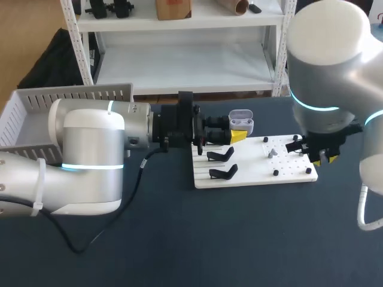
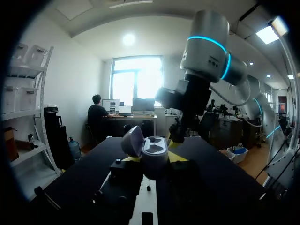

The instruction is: Pick up each earbud case from the left stands, insert the matching earbuds, close the lid, and place the case in the box.

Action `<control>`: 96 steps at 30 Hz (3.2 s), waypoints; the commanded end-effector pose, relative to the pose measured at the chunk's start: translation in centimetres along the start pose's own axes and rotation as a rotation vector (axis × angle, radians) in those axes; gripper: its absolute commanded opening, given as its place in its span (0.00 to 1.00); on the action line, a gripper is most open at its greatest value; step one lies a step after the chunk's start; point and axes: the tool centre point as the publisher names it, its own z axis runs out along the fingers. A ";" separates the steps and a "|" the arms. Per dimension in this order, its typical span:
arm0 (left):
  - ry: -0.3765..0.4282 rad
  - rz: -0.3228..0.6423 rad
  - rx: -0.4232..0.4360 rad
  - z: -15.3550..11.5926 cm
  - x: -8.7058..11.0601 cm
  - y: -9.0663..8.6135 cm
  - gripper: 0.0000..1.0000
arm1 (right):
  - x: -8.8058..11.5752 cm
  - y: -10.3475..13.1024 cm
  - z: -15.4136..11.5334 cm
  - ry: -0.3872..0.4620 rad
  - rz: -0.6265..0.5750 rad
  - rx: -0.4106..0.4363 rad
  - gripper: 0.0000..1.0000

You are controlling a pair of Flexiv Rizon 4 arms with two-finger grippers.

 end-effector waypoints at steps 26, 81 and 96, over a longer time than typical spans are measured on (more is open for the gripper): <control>-0.004 0.002 -0.003 0.0 0.1 0.0 0.00 | -4.5 8.3 -14.6 0.042 0.469 0.060 0.00; -0.004 0.002 -0.003 0.0 0.1 0.0 0.00 | -8.1 12.8 -12.4 0.128 0.615 -0.012 0.00; -0.004 0.002 -0.003 0.0 0.1 0.0 0.00 | -8.2 12.7 -11.7 0.139 0.578 -0.006 0.00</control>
